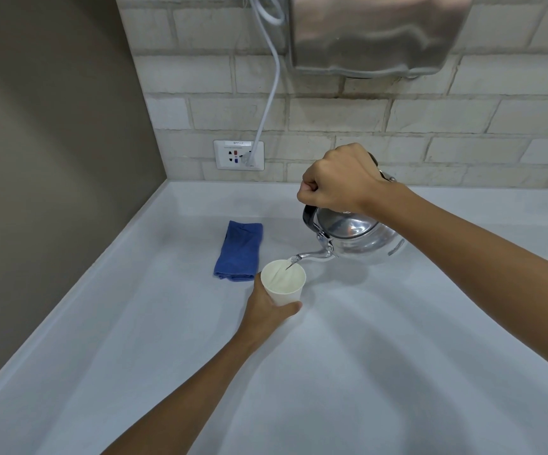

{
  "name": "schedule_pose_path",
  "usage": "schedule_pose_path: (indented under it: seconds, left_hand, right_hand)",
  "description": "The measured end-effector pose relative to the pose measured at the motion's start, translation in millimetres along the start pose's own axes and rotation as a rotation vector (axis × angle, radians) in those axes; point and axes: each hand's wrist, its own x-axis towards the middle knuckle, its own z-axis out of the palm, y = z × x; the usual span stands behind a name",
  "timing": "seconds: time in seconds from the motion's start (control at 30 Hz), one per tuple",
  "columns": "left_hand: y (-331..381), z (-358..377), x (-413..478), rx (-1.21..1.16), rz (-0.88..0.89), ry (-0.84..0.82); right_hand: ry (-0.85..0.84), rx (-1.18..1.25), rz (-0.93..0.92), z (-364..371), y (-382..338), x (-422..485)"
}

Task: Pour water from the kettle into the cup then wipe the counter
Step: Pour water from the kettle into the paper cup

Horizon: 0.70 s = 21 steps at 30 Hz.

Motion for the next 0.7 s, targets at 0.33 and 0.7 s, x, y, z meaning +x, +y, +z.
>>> schedule_pose_path:
  seconds: [0.33,0.7]
  left_hand:
    - [1.6,-0.2,-0.4,0.013,0.004,0.001]
    - [4.5,0.4,-0.8,0.037,0.005,0.011]
  right_hand:
    - [0.005,-0.015,-0.014,-5.7,-1.6,1.2]
    - [-0.004,-0.023,-0.021,-12.7,-1.1,0.7]
